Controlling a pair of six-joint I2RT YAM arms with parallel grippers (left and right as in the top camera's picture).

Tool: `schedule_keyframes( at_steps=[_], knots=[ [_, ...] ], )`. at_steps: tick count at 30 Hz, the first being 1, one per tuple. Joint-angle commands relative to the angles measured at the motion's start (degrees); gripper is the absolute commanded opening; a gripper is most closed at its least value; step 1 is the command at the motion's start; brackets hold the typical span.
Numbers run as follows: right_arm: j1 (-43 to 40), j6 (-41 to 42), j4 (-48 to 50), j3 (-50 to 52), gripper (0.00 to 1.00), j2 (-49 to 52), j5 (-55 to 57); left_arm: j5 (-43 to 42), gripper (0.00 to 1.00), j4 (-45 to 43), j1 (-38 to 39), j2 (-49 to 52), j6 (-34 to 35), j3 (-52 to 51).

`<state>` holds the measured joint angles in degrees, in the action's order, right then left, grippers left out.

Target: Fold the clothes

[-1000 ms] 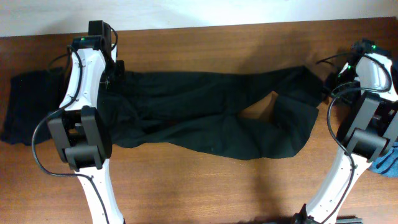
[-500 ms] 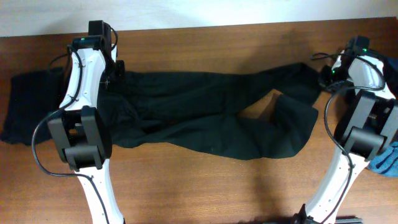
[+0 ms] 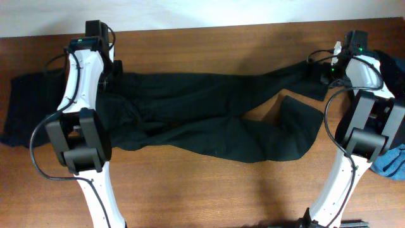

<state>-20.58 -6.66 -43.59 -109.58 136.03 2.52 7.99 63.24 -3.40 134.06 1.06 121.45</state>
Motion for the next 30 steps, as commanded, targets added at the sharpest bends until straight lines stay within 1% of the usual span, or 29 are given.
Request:
schedule_keyframes(
  at_steps=[1,7,13,15,17,18,19,21,25,27,30],
  knots=[
    [-0.28,-3.89,0.92,0.52,0.04,0.37,2.73,0.85,0.29,-0.76,-1.75,0.72,-0.68,0.44],
    [-0.09,-5.35,1.81,0.50,0.04,0.37,2.69,-0.76,0.28,-2.97,-3.04,0.59,-0.70,0.94],
    [-0.07,-5.33,-0.63,-2.73,0.04,0.33,2.71,-0.70,0.28,-0.55,-2.89,0.22,-0.70,10.10],
    [-0.07,-5.35,-2.01,-4.66,0.04,0.33,2.71,-0.63,0.35,1.38,-3.06,0.22,-0.70,12.76],
    [-0.07,-5.35,-2.93,-6.32,0.04,0.33,2.71,0.76,0.41,5.18,-3.67,0.22,-0.66,14.51],
    [-0.07,-5.35,-3.08,-6.60,0.04,0.33,2.69,1.66,0.49,6.19,-4.02,0.22,-0.20,14.53],
    [-0.07,-5.33,-3.23,-6.75,0.04,0.33,2.69,2.93,0.52,7.30,-4.57,0.22,1.42,14.51],
    [-0.04,-5.33,-3.61,-6.75,0.04,0.33,2.60,2.91,0.55,8.48,-5.90,0.24,3.34,14.51],
    [-0.07,-5.11,-4.90,-6.75,0.04,0.33,2.01,-1.36,0.62,9.42,-8.57,0.24,4.39,14.51],
    [-0.04,-5.11,-5.53,-6.73,0.04,0.33,1.99,-1.51,0.63,9.94,-9.90,0.44,6.80,14.40],
    [-0.04,-5.11,-5.75,-6.73,0.04,0.33,2.01,-4.44,0.63,9.64,-11.65,1.07,7.19,14.40]
  ],
)
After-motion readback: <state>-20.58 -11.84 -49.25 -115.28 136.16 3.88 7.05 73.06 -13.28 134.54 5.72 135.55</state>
